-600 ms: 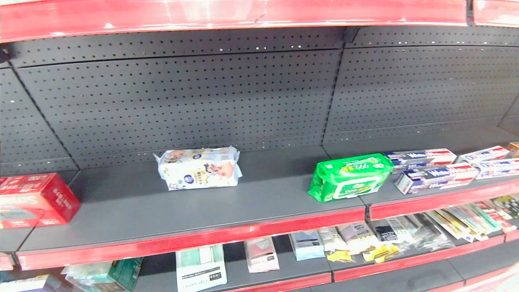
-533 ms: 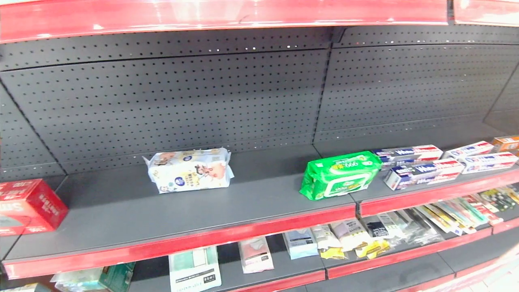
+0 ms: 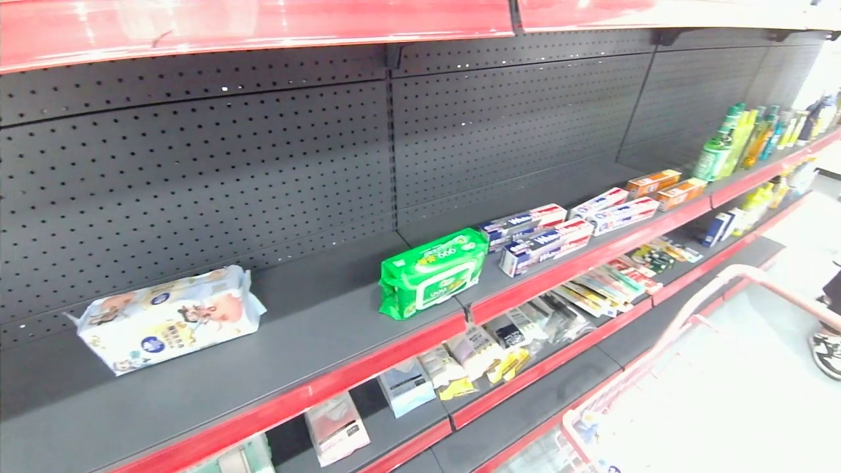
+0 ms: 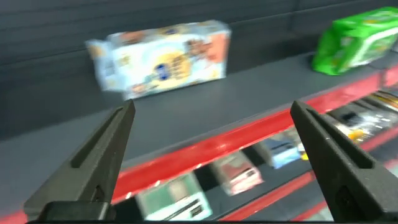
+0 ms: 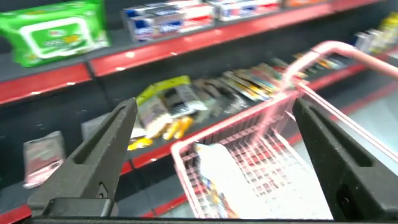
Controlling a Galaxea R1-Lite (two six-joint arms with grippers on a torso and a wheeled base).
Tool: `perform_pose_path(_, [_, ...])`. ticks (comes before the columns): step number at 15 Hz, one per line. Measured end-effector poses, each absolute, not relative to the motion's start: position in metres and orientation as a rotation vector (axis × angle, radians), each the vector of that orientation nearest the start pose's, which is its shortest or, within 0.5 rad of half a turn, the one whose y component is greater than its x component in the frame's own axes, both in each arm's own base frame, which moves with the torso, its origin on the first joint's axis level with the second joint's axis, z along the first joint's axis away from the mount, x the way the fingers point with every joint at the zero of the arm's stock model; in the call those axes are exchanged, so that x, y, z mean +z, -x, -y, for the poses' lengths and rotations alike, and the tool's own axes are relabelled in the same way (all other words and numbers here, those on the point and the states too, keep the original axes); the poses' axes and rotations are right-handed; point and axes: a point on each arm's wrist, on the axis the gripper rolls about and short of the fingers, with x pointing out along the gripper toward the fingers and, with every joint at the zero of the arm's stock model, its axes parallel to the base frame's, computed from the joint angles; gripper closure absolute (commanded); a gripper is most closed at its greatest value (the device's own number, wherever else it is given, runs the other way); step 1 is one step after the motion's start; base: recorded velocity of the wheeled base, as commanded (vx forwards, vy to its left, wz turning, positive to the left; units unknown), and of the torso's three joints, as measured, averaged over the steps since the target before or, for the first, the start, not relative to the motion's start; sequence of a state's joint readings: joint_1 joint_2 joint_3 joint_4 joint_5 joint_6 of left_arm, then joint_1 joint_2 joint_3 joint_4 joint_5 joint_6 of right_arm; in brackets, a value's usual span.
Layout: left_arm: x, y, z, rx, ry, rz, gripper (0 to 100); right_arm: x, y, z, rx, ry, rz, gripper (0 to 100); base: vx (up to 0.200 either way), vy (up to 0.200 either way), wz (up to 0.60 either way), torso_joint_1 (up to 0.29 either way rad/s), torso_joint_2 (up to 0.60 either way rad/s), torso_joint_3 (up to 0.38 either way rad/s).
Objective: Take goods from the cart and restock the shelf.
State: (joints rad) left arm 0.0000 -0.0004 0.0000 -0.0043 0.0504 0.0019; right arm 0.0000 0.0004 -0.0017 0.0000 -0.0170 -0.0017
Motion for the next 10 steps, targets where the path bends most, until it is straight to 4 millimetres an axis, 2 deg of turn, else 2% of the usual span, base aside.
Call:
perform_pose_path(7, [0.0759,0.0229,-0.0011,0.051,-0.002,0.005,0,0.0759,0.0229,0.0004,-0.017,0.001,0.001,0,0.000,0.000,-0.60,0.002,0.00,0.003])
perform_pose_path(10, [0.0758,0.0229,-0.0012,0.049,-0.002,0.004,0,0.0760,0.0229,0.0004,-0.018,0.001,0.002,0,0.000,0.000,0.00,0.000,0.00,0.000])
